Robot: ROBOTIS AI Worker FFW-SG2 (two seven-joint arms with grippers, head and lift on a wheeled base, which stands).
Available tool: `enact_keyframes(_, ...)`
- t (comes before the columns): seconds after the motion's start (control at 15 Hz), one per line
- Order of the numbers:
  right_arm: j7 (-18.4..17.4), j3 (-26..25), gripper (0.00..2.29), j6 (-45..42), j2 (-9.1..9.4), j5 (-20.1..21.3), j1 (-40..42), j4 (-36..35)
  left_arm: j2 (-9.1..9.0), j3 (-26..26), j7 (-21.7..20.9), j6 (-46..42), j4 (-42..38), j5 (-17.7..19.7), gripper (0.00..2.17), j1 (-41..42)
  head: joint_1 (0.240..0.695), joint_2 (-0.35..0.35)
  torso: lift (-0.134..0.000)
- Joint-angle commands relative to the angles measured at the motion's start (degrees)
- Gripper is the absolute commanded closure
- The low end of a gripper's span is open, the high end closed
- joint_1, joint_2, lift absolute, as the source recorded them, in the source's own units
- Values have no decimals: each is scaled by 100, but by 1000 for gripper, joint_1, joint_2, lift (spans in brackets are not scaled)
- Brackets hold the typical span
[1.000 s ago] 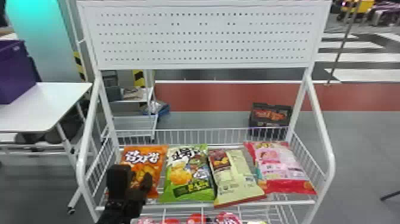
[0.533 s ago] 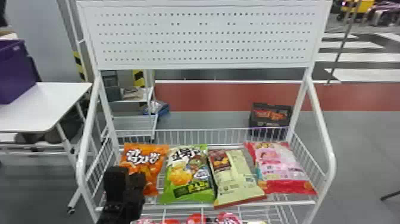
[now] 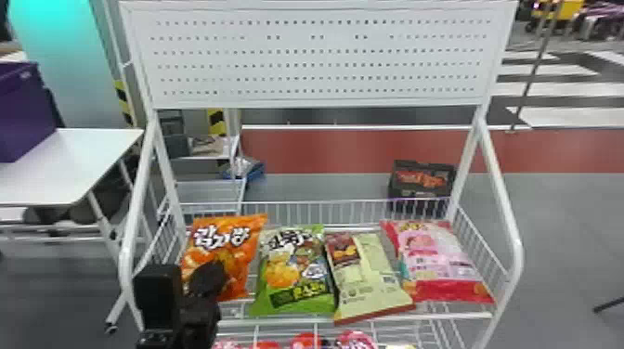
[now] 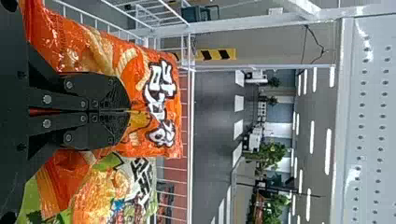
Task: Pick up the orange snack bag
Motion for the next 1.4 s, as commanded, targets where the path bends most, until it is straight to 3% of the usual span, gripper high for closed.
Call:
enact_keyframes(0.0, 0, 9, 167, 17, -2, -12, -11, -8, 129, 163, -18, -124, -585, 28, 1443, 571, 499, 0, 0)
enact_keyframes(0.2, 0, 9, 167, 17, -2, -12, -20, 18, 331, 497, -53, -722, -1209, 98, 1443, 1538, 499, 0, 0)
enact_keyframes(0.47, 0, 18, 167, 17, -2, -12, -46, 44, 375, 655, -123, -1794, -1411, 107, 1443, 2400, 499, 0, 0)
enact_keyframes(0.73, 0, 9, 167, 17, -11, -12, -37, 44, 454, 751, -378, -2321, -1551, -16, 1443, 3120, 499, 0, 0)
enact_keyframes(1.33, 0, 27, 167, 17, -20, -12, -46, 44, 471, 918, -413, -3429, -1384, -148, 1443, 3832, 499, 0, 0)
